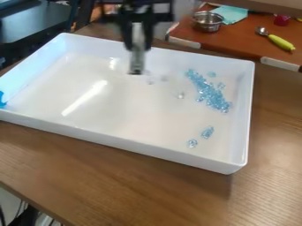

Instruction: Sweep into pile

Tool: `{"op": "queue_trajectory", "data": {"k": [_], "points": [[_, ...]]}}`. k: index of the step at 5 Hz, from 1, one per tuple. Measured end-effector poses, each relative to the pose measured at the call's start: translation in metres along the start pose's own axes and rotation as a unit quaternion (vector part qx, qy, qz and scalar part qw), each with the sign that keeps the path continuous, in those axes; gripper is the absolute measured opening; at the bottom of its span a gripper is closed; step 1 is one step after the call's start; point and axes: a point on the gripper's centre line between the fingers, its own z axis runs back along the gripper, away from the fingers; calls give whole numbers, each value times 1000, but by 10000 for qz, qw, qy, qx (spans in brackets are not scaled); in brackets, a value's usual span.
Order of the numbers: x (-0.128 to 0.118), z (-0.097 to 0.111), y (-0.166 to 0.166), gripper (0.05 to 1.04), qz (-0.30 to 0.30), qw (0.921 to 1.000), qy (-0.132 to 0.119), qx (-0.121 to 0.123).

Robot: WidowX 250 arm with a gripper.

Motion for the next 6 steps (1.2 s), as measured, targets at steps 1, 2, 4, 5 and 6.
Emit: {"op": "queue_trajectory", "data": {"k": [1, 2, 4, 5, 6], "points": [[4, -21, 15, 336, -30, 9995, -104, 306], [12, -59, 25, 336, 14, 9972, 28, 746], [25, -79, 17, 336, 234, 9938, 361, 1027], [25, -79, 8, 336, 275, 9937, 515, 961], [16, -80, -22, 336, 40, 9948, 630, 794]]}}
